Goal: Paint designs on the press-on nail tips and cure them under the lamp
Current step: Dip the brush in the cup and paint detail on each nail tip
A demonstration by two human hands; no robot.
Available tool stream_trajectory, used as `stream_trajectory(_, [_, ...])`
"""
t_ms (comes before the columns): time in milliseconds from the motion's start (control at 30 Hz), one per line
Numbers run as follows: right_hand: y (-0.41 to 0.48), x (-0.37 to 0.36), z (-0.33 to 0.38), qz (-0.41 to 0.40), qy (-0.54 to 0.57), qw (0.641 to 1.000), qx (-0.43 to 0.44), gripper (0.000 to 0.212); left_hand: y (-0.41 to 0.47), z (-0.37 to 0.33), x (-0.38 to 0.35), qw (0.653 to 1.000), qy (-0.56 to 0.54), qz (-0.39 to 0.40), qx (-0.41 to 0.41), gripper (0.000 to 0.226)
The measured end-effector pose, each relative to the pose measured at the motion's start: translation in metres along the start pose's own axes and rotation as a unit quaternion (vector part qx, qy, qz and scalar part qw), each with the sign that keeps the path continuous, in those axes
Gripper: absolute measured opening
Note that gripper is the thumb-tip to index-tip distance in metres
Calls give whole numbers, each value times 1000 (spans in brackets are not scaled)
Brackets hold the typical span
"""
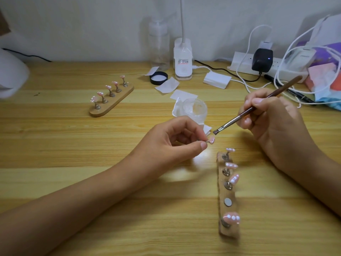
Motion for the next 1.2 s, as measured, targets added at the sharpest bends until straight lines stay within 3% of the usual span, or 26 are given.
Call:
stream_trajectory(300, [-3,-11,-1,48,-1,999,-12,32,1,3,0,1000,-1,2,4,12])
stream_trajectory(500, [-4,-6,1,35,-53,998,6,12,0,1,0,1000,9,0,4,13])
stream_trajectory(700, [-3,-1,7,-10,-18,999,33,16,0,2,0,999,-36,4,13,13])
stream_trajectory(800, [-3,-5,8,19,26,999,14,20,0,3,1,999,-49,6,13,16])
stream_trajectory(967, [-5,-12,5,72,2,997,4,32,-1,1,1,998,-61,6,16,20])
stream_trajectory(1200, [-4,-3,2,12,-45,999,21,22,1,2,0,997,-72,2,14,19])
Point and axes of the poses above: each hand's wrist, its own y-axis towards the middle knuckle, its own x-axis out of the back of the hand, z = x × y, the point moved 5 cm from there along y, towards the middle knuckle, and after that the axes turned 12 degrees about y, right-handed, at the moved point
